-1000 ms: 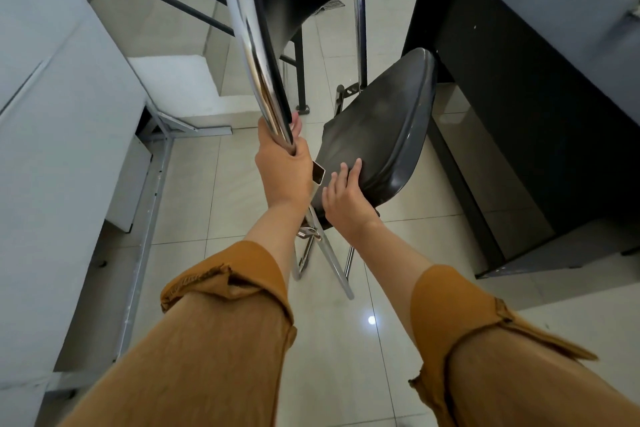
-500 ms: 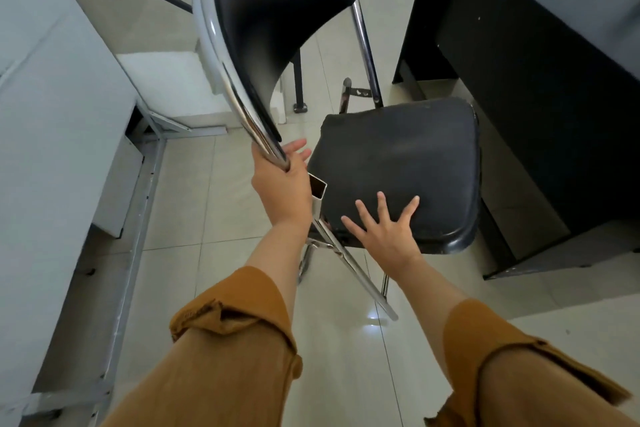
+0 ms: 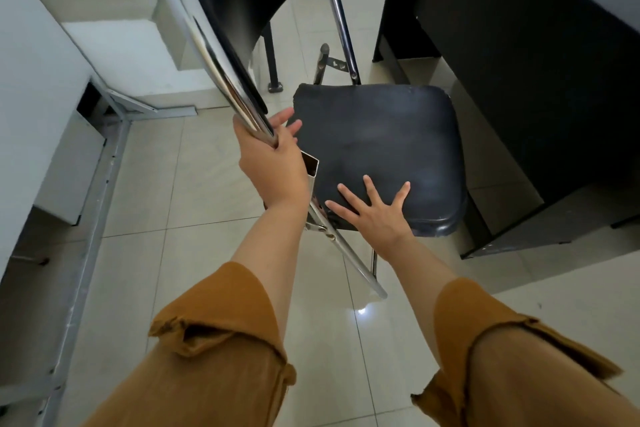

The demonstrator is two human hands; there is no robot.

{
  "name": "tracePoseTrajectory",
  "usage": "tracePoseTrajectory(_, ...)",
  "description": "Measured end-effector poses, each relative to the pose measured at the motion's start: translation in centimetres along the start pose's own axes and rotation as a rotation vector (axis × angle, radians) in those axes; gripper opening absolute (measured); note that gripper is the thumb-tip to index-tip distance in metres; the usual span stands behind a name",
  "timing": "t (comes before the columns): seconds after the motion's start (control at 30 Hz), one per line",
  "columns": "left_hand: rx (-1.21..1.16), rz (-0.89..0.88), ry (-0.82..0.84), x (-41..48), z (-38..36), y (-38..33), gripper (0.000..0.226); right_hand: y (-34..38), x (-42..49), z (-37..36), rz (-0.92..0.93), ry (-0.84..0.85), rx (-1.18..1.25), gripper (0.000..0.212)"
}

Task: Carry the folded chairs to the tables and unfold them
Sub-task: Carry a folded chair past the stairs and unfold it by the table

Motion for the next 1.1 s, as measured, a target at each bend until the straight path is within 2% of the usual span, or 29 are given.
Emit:
tracePoseTrajectory(0.17, 0.025, -0.034, 0.001, -2.9, -1.4, 1.2, 0.032, 0.0, -1.6, -2.7, -0.030, -0.038, 0.053, 0.120)
tracePoseTrajectory(0.43, -0.006, -0.022, -0.042, -3.3, -0.9, 1.6, 0.034, 0.1, -2.0, -3.0, -0.028, -0.060, 0.059, 0.114)
tracePoseTrajectory(0.57, -0.010, -0.001, -0.077, -3.7, -0.8, 2.0, 0.022, 0.2, -2.0, -2.9, -0.033, -0.044, 0.083, 0.114)
tracePoseTrajectory(0.67, 0.003, 0.054, -0.047, -3.5, -0.6, 2.7, 0.018, 0.2, -2.0, -2.8, -0.041, -0.043, 0.102, 0.116)
tracePoseTrajectory(0.77, 0.076, 0.007, -0.001, -2.8, -0.3, 2.3, 0.022, 0.3, -1.8, -2.8, -0.038, -0.051, 0.120, 0.117)
tracePoseTrajectory(1.1, -0.100, 0.061, -0.133, -1.0, 3.3, 3.3, 0.017, 2.6, -0.3, -2.6, 0.056, -0.095, 0.146, 0.112)
Point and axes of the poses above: each hand's wrist, its own x-axis towards the middle knuckle, its own z-axis out of the back of the hand, y = z × x, the point moved 8 cm from there along x, towards the middle knuckle, and after that the axes turned 13 degrees about z, right-handed, at the moved point
